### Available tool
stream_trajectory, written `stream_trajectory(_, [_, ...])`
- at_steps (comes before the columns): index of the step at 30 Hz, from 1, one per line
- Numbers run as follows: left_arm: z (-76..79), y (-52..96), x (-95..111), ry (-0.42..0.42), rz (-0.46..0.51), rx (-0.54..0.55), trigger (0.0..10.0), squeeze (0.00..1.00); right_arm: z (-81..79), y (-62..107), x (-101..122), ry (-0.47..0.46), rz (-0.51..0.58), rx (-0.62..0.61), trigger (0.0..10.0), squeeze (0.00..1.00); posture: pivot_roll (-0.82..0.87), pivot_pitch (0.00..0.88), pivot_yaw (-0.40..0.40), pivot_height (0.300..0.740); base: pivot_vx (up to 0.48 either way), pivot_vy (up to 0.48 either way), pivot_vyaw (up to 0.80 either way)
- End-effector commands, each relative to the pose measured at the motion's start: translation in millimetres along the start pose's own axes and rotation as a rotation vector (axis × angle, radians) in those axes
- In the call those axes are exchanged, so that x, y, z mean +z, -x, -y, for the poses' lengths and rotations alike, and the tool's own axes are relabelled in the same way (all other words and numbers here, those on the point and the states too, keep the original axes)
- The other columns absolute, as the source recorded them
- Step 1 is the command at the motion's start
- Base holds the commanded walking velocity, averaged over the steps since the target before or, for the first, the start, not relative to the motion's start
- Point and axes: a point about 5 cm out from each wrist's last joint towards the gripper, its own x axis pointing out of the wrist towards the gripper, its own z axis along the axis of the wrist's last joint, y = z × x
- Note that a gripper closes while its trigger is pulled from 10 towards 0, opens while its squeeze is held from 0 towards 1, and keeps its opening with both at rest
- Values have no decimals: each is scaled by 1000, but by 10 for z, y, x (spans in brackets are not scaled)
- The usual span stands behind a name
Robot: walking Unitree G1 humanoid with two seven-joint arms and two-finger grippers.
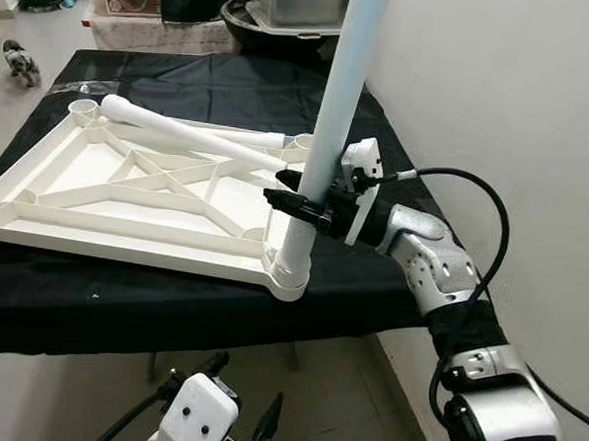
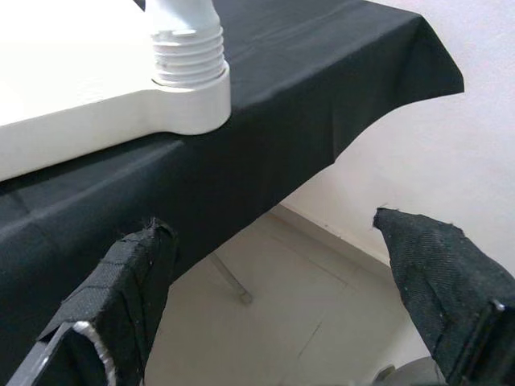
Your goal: Building children table
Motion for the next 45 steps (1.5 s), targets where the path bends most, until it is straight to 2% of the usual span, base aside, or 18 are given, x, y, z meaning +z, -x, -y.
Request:
stream_trajectory(1, [12, -2, -34, 0, -13, 2, 10000, 0, 84, 88, -256, -37, -96, -165, 10000, 0, 144, 132, -101, 740, 0, 0, 0])
stream_trajectory(3, [8, -7, -35, 0, -12, 2, 10000, 0, 100, 100, -280, -37, -101, -215, 10000, 0, 143, 132, -101, 740, 0, 0, 0])
stream_trajectory(4, [-4, -17, -39, 0, -11, 4, 10000, 0, 129, 124, -309, -39, -104, -315, 10000, 0, 139, 132, -97, 740, 0, 0, 0])
stream_trajectory(13, [-27, -35, -49, -4, -8, 8, 10000, 0, 193, 165, -373, -3, -166, -532, 10000, 0, 134, 127, -96, 740, 0, 0, 0])
stream_trajectory(14, [-38, -60, -57, -7, -7, 9, 10000, 0, 183, 141, -385, 30, -216, -660, 10000, 0, 135, 122, -95, 740, 0, 0, 0])
stream_trajectory(18, [-43, -77, -61, -8, -5, 10, 10000, 0, 150, 104, -391, 34, -230, -737, 10000, 0, 132, 120, -96, 740, 0, 0, 0])
stream_trajectory(20, [-46, -84, -63, -10, -4, 12, 10000, 0, 106, 56, -414, -51, -235, -854, 10000, 0, 135, 118, -96, 740, 0, 0, 0])
stream_trajectory(21, [-46, -84, -63, -10, -4, 12, 10000, 0, 106, 56, -414, -51, -235, -854, 10000, 0, 135, 118, -96, 740, 0, 0, 0])
stream_trajectory(23, [-50, -92, -69, -12, -2, 11, 10000, 0, 105, 45, -388, -93, -204, -1017, 10000, 0, 132, 114, -94, 740, 0, 0, 0])
stream_trajectory(24, [-50, -92, -69, -12, -2, 11, 10000, 0, 105, 45, -388, -93, -204, -1017, 10000, 0, 132, 114, -94, 740, 0, 0, 0])
stream_trajectory(30, [-66, -107, -85, -14, -3, 10, 10000, 0, 56, -3, -327, -154, -91, -1253, 10000, 0, 140, 107, -98, 740, 0, 0, 0])
stream_trajectory(34, [-68, -110, -89, -15, -3, 10, 10000, 0, 30, -16, -306, -148, -77, -1285, 10000, 0, 140, 107, -98, 740, 0, 0, 0])
stream_trajectory(37, [-77, -130, -109, 0, -12, 10, 10000, 0, -47, -146, -28, -111, 66, -1261, 10000, 0, 141, 98, -96, 740, 0, 0, 0])
stream_trajectory(38, [-77, -130, -109, 0, -12, 10, 10000, 0, -47, -146, -28, -111, 66, -1261, 10000, 0, 141, 98, -96, 740, 0, 0, 0])
stream_trajectory(40, [-79, -138, -114, 10, -16, 11, 10000, 0, -57, -169, 80, -92, 122, -1217, 10000, 0, 140, 94, -97, 740, 0, 0, 0])
stream_trajectory(41, [-85, -147, -118, 19, -17, 12, 10000, 0, -64, -162, 230, -51, 188, -1178, 10000, 0, 141, 89, -98, 740, 0, 0, 0])
stream_trajectory(43, [-85, -147, -118, 19, -17, 12, 10000, 0, -64, -162, 230, -51, 188, -1178, 10000, 0, 141, 89, -98, 740, 0, 0, 0])
stream_trajectory(45, [-104, -170, -110, 40, -16, 15, 10000, 12, -123, -148, 552, -24, 349, -1027, 10000, 0, 136, 73, -97, 740, 0, 0, 0])
